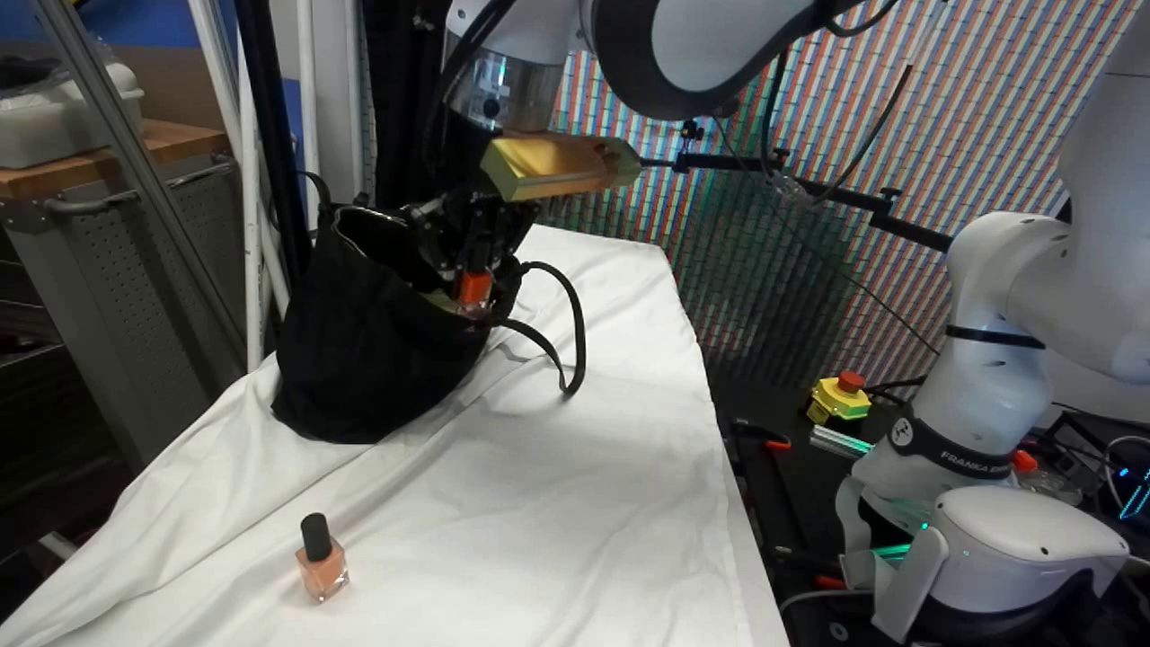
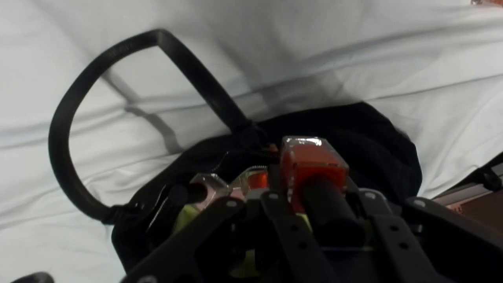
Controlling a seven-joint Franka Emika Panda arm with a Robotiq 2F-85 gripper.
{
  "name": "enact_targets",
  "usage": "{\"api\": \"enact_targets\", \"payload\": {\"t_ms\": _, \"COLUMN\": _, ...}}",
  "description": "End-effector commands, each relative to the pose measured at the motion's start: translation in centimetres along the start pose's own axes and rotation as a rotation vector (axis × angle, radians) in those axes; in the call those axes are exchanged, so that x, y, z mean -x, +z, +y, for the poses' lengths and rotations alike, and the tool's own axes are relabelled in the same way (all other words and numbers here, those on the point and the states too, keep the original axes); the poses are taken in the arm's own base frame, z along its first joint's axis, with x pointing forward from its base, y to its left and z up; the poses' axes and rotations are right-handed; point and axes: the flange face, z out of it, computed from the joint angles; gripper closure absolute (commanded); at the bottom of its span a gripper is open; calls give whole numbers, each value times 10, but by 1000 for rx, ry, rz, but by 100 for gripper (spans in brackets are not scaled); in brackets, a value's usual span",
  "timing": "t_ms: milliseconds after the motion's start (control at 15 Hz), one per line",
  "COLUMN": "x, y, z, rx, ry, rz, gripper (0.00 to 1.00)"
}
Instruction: Put all the nail polish bottles into the bag
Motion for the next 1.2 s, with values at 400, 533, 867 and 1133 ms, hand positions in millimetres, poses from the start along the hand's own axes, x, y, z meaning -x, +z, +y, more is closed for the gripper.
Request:
{"api": "enact_targets", "payload": {"t_ms": 400, "x": -84, "y": -27, "z": 22, "rx": -18, "ry": -17, "rz": 44, "gripper": 85}}
{"api": "enact_targets", "payload": {"t_ms": 533, "x": -92, "y": -21, "z": 15, "rx": -9, "ry": -27, "rz": 41, "gripper": 85}}
{"api": "enact_targets", "payload": {"t_ms": 867, "x": -122, "y": 4, "z": 4, "rx": 22, "ry": -6, "rz": 36, "gripper": 85}}
{"api": "enact_targets", "payload": {"t_ms": 1133, "x": -139, "y": 19, "z": 2, "rx": 33, "ry": -1, "rz": 30, "gripper": 85}}
